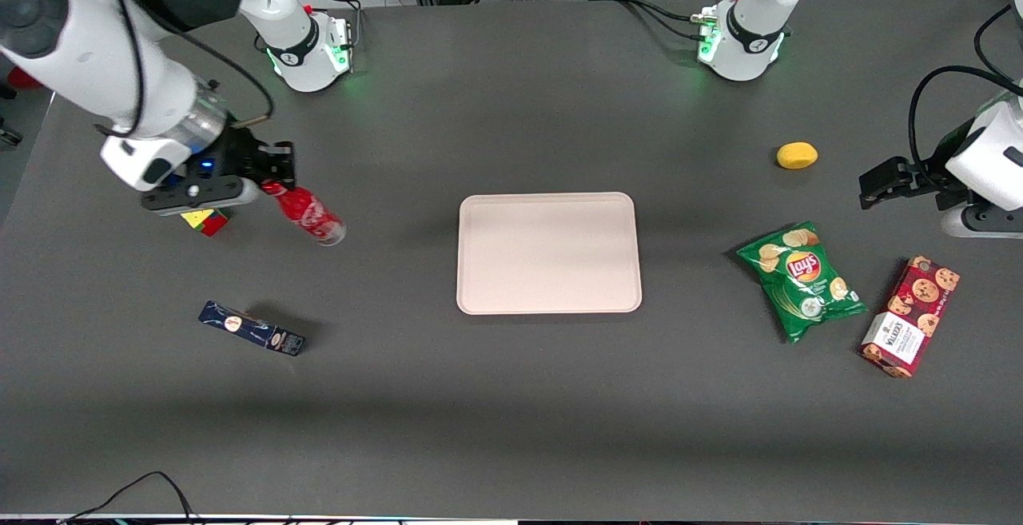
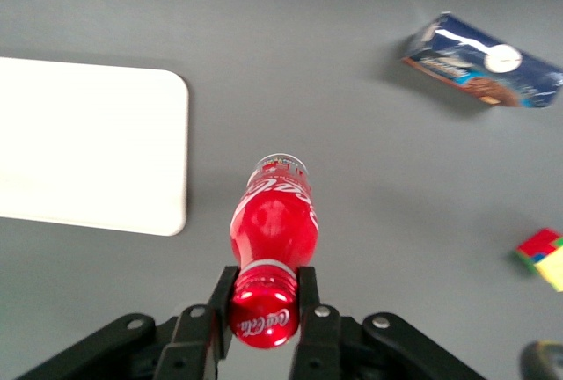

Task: Place coke bottle on tray
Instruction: 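Lift the bottle with the right gripper and carry it over the pink tray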

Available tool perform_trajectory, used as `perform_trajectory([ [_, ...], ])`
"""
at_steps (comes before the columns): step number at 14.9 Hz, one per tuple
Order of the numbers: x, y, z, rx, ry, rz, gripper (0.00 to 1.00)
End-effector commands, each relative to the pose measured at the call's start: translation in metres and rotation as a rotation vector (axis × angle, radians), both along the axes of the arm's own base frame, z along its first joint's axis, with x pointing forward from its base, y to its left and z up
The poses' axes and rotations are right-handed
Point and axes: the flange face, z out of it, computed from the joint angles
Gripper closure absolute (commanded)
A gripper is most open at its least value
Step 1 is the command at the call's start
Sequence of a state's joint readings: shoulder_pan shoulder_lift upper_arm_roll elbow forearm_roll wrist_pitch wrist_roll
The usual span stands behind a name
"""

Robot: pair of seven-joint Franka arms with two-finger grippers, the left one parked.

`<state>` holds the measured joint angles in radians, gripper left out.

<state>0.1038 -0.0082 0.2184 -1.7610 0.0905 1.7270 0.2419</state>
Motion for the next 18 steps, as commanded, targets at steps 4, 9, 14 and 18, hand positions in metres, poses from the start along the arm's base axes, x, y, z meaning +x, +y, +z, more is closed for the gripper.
perform_trajectory([
  [4,0.018,0.139,-0.024,0.064,0.101,-0.166,1.0],
  [9,0.026,0.195,-0.077,0.022,0.099,-0.212,1.0],
  [14,0.017,0.237,-0.134,-0.041,0.099,-0.23,1.0],
  [18,0.012,0.255,-0.161,-0.083,0.09,-0.235,1.0],
])
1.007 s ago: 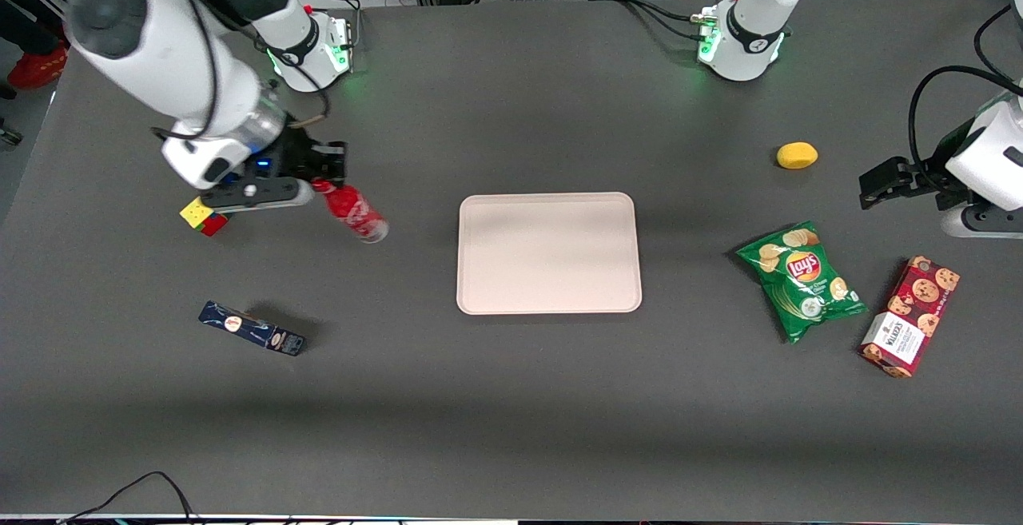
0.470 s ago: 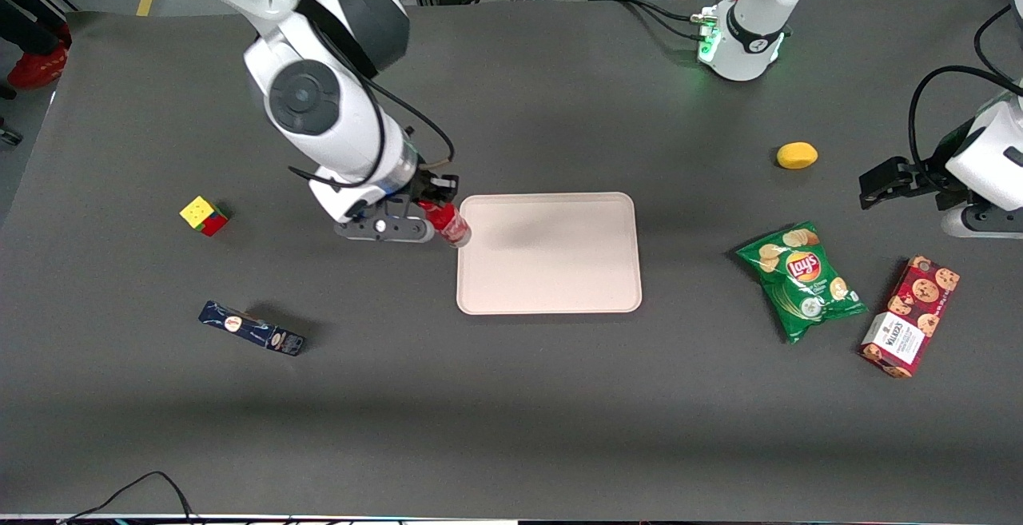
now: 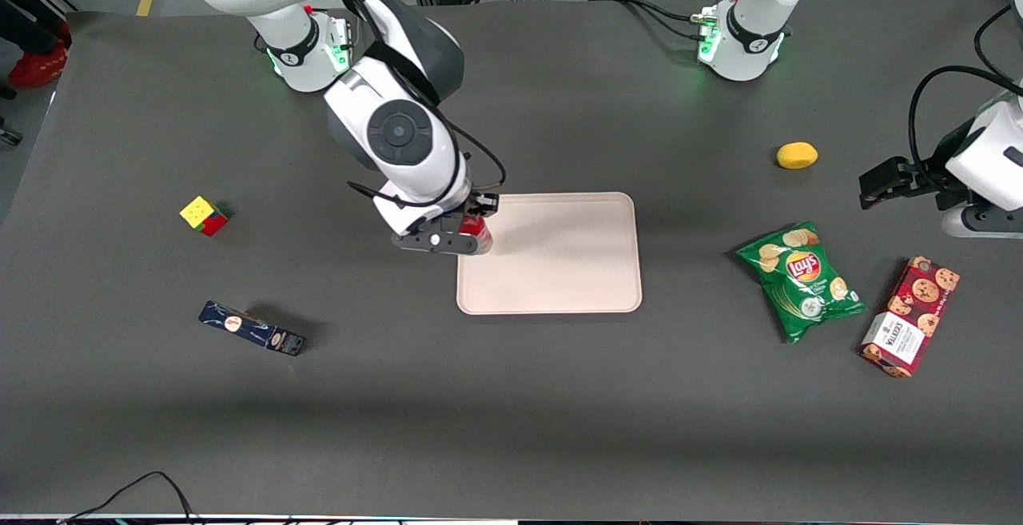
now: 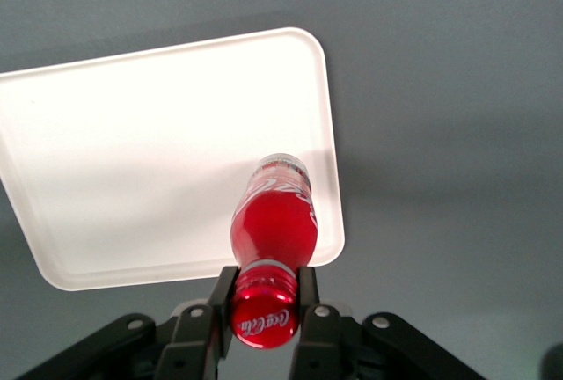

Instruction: Place coke bottle on tray

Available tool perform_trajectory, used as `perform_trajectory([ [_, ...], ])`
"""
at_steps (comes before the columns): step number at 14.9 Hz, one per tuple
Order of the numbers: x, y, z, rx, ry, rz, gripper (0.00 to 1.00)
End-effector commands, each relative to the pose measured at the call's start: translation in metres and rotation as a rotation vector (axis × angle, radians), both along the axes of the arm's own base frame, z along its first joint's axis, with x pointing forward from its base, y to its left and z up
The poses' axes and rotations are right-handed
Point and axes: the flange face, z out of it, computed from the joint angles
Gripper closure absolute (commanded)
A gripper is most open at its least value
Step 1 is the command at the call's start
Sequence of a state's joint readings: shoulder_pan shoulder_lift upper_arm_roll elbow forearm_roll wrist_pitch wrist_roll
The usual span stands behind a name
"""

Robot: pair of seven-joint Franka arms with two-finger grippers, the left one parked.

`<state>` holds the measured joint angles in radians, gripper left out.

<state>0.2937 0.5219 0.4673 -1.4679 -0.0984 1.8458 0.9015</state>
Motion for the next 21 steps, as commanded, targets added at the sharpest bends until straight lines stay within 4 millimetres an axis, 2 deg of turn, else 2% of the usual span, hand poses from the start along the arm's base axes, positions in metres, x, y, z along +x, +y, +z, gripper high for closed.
perform_trajectory([
  [1,0.006,0.014,-0.013,-0.035,-0.027,-0.028,1.0],
  [4,0.011,0.016,-0.033,-0.026,-0.03,-0.033,1.0],
  [12,0.016,0.019,-0.057,-0.053,-0.065,-0.044,1.0],
  [16,0.015,0.02,-0.058,-0.052,-0.065,-0.042,0.78],
  [18,0.016,0.02,-0.058,-0.054,-0.072,-0.041,0.6],
  [19,0.016,0.02,-0.058,-0.053,-0.073,-0.041,0.45],
  [20,0.016,0.02,-0.059,-0.051,-0.074,-0.041,0.41],
  [21,0.016,0.021,-0.06,-0.05,-0.075,-0.04,0.31],
])
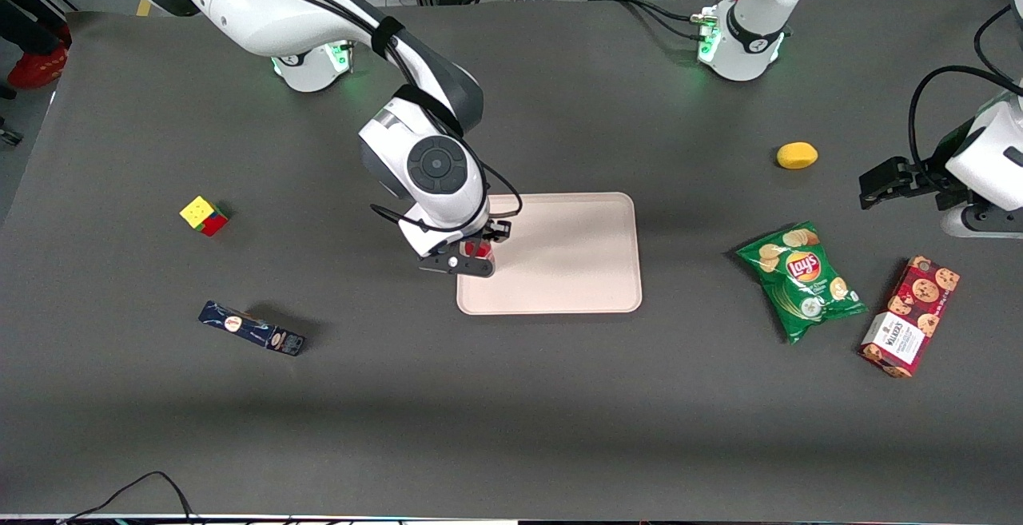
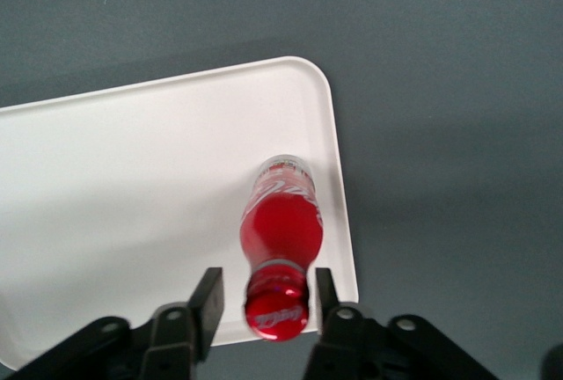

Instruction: Place coke bottle on tray

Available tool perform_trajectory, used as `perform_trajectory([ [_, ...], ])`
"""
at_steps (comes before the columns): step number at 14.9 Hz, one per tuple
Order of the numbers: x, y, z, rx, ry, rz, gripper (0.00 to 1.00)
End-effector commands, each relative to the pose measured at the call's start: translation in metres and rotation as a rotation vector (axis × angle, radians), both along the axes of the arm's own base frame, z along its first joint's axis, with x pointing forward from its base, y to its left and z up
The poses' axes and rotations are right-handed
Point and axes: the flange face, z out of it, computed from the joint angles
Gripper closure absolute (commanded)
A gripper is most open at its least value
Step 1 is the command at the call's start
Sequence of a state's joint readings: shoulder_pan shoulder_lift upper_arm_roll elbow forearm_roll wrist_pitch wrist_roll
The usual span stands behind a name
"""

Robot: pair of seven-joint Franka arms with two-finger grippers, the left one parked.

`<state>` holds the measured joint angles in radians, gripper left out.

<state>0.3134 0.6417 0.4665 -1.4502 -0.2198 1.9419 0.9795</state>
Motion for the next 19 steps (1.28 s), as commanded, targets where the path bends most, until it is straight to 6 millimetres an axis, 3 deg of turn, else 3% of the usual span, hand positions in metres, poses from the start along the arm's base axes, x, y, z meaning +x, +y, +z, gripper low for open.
perform_trajectory([
  [1,0.001,0.008,0.004,-0.005,-0.028,-0.015,0.08],
  [2,0.001,0.008,0.004,-0.005,-0.028,-0.015,0.0],
  [5,0.009,-0.001,0.024,0.01,-0.052,-0.026,0.0],
  [8,0.027,-0.036,0.085,0.052,-0.112,-0.042,0.0],
  [10,0.038,-0.073,0.119,0.093,-0.11,0.012,0.0],
  [13,0.045,-0.13,0.154,0.046,-0.136,0.107,0.0],
  [17,0.022,-0.219,0.185,0.01,-0.148,0.123,0.0],
  [19,0.004,-0.269,0.191,-0.005,-0.142,0.167,0.0],
])
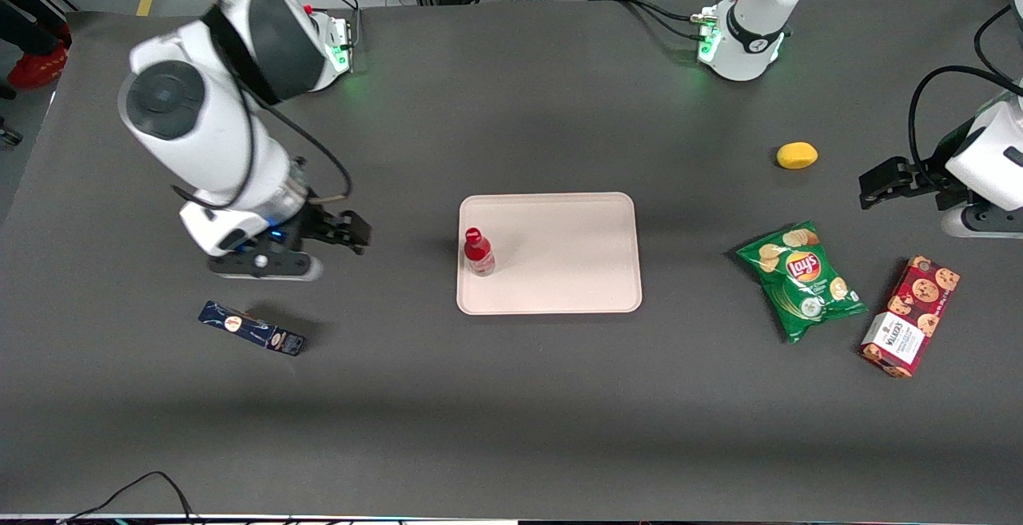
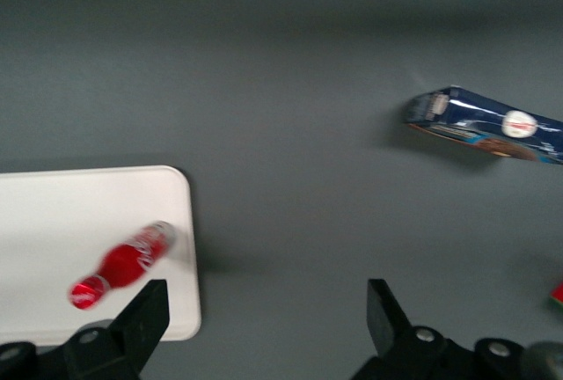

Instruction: Place coke bottle on tray

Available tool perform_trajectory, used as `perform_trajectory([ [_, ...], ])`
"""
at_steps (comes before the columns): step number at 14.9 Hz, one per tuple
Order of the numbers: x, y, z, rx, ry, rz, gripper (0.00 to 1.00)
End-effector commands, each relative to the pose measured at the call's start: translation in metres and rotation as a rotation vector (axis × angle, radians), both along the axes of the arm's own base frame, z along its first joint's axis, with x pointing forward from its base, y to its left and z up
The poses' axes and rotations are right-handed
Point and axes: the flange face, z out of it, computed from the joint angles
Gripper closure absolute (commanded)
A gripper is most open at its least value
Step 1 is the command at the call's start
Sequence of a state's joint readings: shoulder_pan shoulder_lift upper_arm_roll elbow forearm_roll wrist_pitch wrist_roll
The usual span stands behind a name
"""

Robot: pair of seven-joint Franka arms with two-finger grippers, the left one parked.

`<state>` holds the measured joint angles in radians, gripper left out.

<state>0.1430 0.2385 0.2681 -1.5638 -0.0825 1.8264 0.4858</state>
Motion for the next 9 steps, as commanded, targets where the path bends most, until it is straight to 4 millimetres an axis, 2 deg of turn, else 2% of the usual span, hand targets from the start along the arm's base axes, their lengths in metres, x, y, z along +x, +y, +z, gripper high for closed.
perform_trajectory([
  [1,-0.049,-0.089,0.012,-0.02,0.01,0.057,0.0],
  [3,-0.07,-0.136,0.013,-0.016,0.01,0.062,0.0],
  [5,-0.097,-0.183,0.005,-0.002,-0.021,0.052,0.0],
  [7,-0.123,-0.205,-0.001,0.012,-0.043,0.027,0.0],
  [9,-0.134,-0.226,0.004,0.023,-0.046,0.0,0.0],
])
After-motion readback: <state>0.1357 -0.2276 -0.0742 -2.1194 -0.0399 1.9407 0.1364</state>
